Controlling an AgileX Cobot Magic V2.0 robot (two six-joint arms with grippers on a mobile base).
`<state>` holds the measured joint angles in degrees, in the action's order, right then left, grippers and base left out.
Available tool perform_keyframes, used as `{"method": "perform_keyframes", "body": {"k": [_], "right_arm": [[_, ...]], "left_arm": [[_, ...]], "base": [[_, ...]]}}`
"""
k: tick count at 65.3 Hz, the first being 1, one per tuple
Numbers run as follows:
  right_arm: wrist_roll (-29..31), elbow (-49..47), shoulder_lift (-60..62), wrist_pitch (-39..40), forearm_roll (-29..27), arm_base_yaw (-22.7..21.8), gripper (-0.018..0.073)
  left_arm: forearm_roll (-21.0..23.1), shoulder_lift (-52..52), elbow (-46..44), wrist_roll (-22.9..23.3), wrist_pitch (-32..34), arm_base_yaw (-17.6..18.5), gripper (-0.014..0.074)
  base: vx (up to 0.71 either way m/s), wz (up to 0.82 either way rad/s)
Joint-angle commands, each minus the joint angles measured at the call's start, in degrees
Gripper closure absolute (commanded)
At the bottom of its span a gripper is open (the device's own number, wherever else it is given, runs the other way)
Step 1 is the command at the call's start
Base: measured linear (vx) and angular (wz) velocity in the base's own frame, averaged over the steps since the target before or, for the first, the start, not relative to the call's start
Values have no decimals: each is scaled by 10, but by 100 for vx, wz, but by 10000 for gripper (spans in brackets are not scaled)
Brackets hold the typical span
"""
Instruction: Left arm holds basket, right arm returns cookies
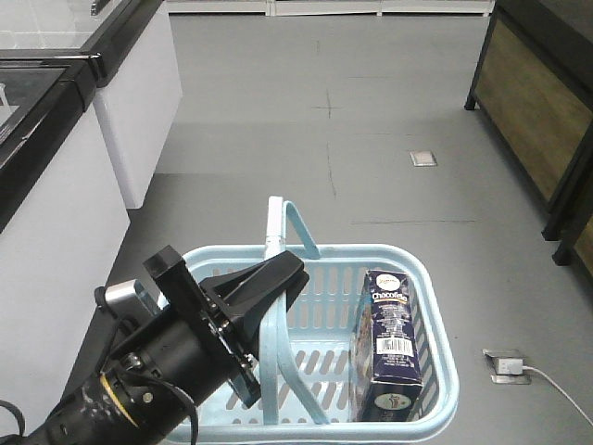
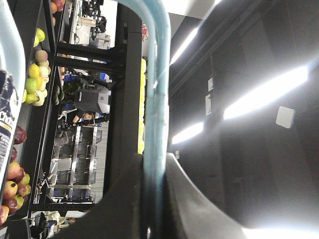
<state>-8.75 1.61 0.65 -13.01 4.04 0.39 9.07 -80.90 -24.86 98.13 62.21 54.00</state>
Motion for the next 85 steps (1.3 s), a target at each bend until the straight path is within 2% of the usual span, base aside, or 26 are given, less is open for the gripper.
{"method": "perform_keyframes", "body": {"k": [1, 85], "right_arm": [[1, 10, 7, 41, 4, -4, 565], [1, 10, 7, 41, 4, -4, 565]], "left_arm": [[-5, 23, -15, 0, 142, 4, 599], [-6, 23, -15, 0, 142, 4, 599]], "base": [[0, 0], [0, 0]]}}
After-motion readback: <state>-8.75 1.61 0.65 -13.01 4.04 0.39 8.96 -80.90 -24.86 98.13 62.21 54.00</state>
